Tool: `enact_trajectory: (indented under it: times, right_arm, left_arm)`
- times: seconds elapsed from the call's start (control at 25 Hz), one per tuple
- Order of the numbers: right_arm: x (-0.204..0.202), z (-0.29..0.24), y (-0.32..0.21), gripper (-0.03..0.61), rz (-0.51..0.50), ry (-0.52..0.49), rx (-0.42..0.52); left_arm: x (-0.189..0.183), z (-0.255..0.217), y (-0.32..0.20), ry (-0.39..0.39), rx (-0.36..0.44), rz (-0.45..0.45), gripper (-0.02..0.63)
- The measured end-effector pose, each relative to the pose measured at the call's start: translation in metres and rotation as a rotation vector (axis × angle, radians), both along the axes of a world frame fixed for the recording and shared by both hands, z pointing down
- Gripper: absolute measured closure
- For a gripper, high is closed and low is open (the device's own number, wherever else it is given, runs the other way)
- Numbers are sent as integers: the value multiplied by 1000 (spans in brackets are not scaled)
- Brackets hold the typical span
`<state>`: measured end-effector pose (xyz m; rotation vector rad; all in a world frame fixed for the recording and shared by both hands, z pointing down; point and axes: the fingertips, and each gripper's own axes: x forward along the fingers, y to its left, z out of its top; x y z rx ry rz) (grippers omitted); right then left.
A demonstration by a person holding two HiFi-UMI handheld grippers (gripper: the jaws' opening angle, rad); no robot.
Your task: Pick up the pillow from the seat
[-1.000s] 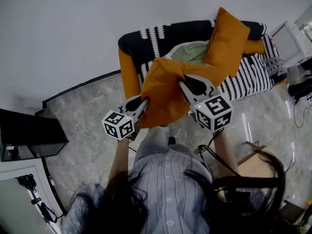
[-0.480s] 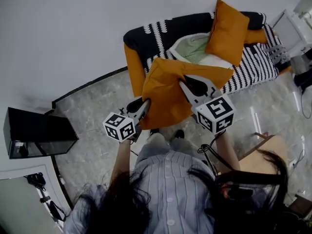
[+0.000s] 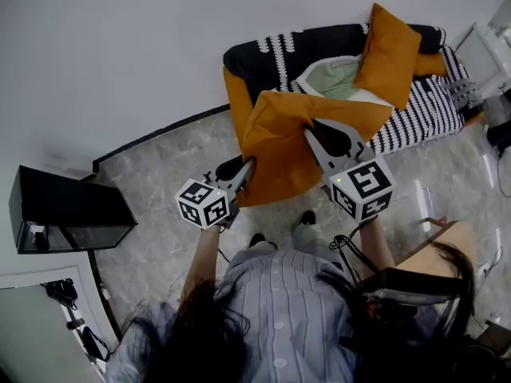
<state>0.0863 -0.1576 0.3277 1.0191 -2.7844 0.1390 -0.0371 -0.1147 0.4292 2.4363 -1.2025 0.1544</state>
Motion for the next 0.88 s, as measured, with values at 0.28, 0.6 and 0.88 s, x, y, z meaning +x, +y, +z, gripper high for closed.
enact_trajectory:
  times: [0.28,0.6,0.88]
  right_arm:
    - [-55,-9,35,522,94,-18,28]
    - [-92,1,103,523,217,-35,-7]
    - [-93,4,162,525,273,-30,-25]
  left_arm:
    - [-61,-12,25,16,37,93,549]
    - [-105,-8,77,28,44,205,552]
    - [-107,-5,123,41,39,263,554]
